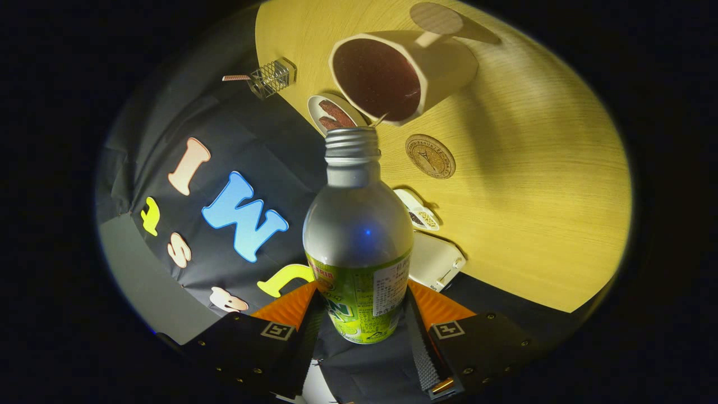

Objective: Take the bottle from table, then pour the juice into the cup, finally place the bottle on the coaster

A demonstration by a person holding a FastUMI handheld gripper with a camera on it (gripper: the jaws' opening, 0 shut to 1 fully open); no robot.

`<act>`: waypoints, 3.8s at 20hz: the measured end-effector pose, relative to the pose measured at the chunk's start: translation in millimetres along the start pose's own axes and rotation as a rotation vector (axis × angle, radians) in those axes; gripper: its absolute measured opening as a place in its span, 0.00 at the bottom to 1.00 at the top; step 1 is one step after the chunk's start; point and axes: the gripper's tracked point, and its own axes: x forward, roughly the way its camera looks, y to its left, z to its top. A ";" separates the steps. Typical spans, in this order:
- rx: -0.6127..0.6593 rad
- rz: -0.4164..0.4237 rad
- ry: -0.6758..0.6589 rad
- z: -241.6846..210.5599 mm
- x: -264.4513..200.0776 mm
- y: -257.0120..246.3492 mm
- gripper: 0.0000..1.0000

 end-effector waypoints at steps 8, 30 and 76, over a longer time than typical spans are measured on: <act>-0.273 -0.096 -0.033 20.0 5.7 -52.5 0.74; -1.266 -0.352 -0.345 93.7 -3.2 -79.2 0.74; -2.022 -0.514 -0.471 124.1 118.0 -55.5 0.86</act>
